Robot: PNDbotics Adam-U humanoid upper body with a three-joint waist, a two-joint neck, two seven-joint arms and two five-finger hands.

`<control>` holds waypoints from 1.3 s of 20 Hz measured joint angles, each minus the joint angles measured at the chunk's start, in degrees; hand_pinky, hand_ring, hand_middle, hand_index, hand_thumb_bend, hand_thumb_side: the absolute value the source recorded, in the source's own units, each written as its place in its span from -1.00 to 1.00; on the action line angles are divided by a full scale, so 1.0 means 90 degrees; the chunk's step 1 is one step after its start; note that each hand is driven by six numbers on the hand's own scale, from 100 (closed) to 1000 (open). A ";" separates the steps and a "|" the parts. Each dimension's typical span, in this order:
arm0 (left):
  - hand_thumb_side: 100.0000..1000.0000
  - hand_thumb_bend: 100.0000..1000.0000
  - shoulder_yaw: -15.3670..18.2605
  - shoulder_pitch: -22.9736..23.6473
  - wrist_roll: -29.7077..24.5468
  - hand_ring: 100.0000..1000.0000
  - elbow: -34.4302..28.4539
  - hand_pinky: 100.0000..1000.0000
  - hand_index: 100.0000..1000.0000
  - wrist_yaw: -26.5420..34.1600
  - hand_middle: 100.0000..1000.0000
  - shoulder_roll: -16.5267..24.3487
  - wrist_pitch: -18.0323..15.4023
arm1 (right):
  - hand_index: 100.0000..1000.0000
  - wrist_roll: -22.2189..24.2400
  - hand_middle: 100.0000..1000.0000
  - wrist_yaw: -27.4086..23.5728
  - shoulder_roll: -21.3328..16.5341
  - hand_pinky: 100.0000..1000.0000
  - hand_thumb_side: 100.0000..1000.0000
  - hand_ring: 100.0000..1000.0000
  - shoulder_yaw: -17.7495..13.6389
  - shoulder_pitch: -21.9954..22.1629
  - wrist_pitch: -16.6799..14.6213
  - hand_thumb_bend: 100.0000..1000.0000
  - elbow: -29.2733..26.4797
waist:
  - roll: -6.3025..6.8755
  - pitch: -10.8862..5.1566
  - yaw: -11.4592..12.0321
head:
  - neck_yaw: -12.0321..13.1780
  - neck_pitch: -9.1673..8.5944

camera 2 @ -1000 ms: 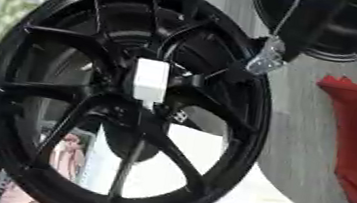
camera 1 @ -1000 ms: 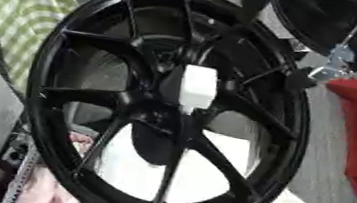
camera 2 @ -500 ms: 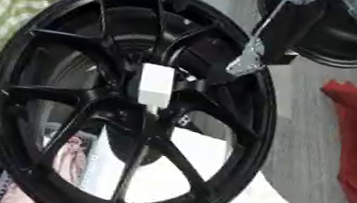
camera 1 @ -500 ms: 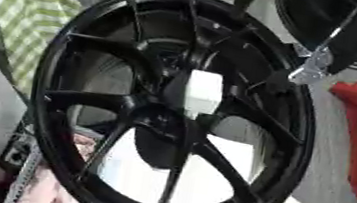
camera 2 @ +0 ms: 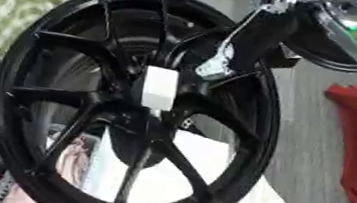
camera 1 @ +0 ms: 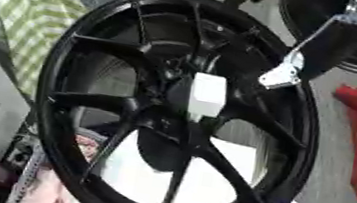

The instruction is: Pull the pin out of the wheel hub.

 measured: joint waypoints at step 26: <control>0.60 -1.00 0.0002 0.0060 0.0013 0.19 0.0000 0.48 0.55 0.0001 0.13 -0.0009 0.0018 | 0.59 -0.0525 0.42 -0.0371 0.0420 0.66 -0.50 0.69 0.0454 -0.0038 0.2252 0.18 -0.0585 | 0.0021 0.0001 -0.0221 | 0.0212 0.0193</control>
